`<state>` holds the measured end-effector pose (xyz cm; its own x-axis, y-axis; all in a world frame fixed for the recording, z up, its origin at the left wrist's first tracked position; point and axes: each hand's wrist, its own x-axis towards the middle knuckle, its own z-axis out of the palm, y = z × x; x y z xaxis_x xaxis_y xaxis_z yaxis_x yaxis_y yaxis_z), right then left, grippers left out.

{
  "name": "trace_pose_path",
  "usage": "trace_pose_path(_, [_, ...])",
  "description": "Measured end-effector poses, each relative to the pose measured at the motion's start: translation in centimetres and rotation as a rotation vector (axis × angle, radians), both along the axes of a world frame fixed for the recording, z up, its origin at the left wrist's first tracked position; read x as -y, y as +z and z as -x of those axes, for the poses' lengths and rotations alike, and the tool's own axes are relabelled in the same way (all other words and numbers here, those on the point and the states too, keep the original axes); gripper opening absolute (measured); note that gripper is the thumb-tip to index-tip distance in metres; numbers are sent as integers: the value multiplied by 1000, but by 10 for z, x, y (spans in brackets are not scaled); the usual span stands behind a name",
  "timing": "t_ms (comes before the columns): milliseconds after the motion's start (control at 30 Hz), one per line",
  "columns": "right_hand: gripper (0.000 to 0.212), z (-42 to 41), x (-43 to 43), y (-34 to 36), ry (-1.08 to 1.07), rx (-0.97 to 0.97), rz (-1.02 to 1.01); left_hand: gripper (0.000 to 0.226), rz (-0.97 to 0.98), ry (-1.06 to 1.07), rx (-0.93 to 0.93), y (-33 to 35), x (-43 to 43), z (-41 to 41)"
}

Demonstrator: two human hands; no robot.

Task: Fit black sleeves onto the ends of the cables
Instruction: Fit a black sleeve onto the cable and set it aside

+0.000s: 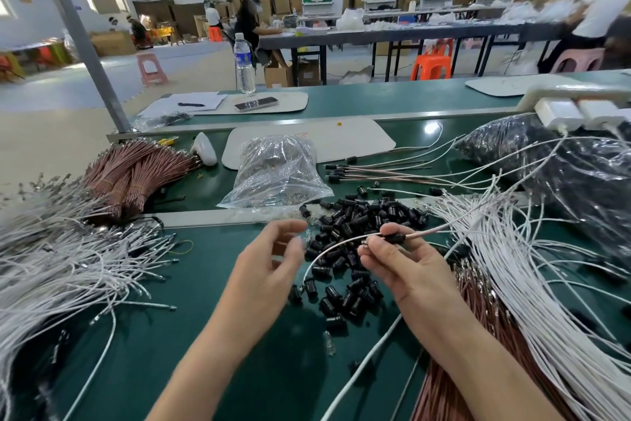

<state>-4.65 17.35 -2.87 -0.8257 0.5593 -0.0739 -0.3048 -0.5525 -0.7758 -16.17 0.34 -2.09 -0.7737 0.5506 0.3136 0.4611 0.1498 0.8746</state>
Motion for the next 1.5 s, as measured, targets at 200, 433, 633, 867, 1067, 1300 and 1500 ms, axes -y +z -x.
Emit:
trace_pose_path(200, [19, 4, 8, -1, 58, -21, 35, 13, -308, -99, 212, -6, -28, -29])
trace_pose_path(433, [17, 6, 3, -4, 57, -20, 109, 18, -288, -29, 217, -21, -29, -31])
trace_pose_path(633, [30, 8, 5, -6, 74, 0, 47, 15, -256, -70, 219, -21, -29, -34])
trace_pose_path(867, [29, 6, 7, -4, 77, 5, 26, 15, -239, -82, 205, -21, -30, -35])
trace_pose_path(1067, [27, 3, 9, -3, 66, 8, 4, 14, -214, -63, 176, -25, -30, -33])
trace_pose_path(1300, [15, 3, 12, -2, 19, 10, -134, 16, -194, -49, 180, -28, -30, -31])
trace_pose_path(1500, [12, 3, 15, -2, -11, 8, -180, 19, -194, -21, 174, -27, -30, -32])
